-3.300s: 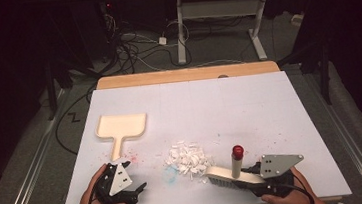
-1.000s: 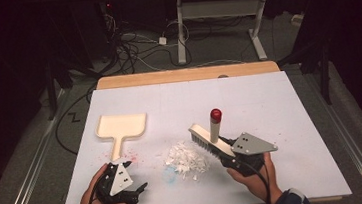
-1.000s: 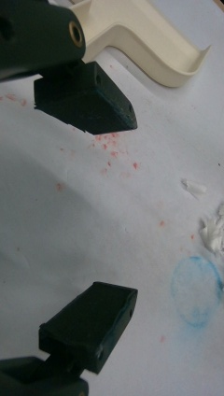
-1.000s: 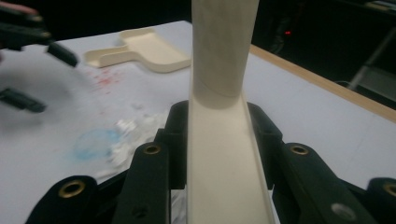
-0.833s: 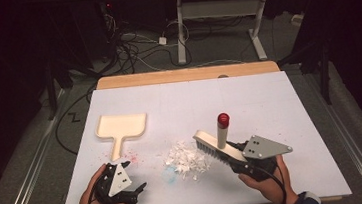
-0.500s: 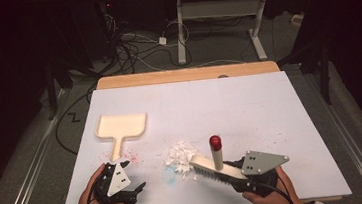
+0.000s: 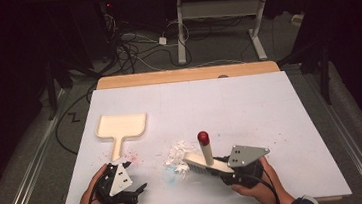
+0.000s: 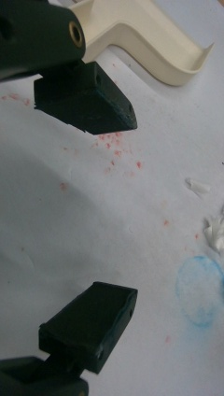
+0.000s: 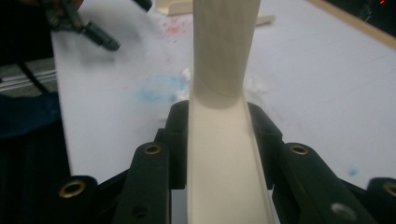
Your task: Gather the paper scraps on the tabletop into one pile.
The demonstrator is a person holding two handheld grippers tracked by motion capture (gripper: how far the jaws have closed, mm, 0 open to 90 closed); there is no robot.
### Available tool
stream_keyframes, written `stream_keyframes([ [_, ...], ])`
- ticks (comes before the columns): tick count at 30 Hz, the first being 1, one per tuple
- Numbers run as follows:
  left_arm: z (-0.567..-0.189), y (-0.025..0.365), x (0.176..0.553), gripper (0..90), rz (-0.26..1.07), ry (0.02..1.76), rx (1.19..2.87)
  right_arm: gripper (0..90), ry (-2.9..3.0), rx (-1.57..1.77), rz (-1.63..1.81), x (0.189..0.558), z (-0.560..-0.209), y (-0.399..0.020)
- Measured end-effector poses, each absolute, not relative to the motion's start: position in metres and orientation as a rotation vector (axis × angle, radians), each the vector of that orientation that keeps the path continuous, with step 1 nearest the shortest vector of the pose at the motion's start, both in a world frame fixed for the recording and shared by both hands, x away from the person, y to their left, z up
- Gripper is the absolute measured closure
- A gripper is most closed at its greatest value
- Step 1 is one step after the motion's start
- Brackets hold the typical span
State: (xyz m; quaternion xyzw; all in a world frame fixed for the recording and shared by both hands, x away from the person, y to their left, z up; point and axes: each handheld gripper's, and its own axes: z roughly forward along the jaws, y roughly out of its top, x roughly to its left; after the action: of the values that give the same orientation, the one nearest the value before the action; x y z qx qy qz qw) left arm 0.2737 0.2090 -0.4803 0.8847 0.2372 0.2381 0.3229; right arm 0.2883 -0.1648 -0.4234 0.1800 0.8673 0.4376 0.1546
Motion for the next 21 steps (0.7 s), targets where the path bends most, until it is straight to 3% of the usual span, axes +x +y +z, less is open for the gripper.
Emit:
stream_keyframes([
  [11,-0.479,0.210,0.272,16.1,0.632,0.623,2.315,68.1,2.427,0.519,1.322,0.286,-0.399,-0.181],
  [21,-0.478,0.211,0.272,16.1,0.640,0.633,2.312,68.0,2.389,0.712,1.242,0.268,-0.379,-0.257],
])
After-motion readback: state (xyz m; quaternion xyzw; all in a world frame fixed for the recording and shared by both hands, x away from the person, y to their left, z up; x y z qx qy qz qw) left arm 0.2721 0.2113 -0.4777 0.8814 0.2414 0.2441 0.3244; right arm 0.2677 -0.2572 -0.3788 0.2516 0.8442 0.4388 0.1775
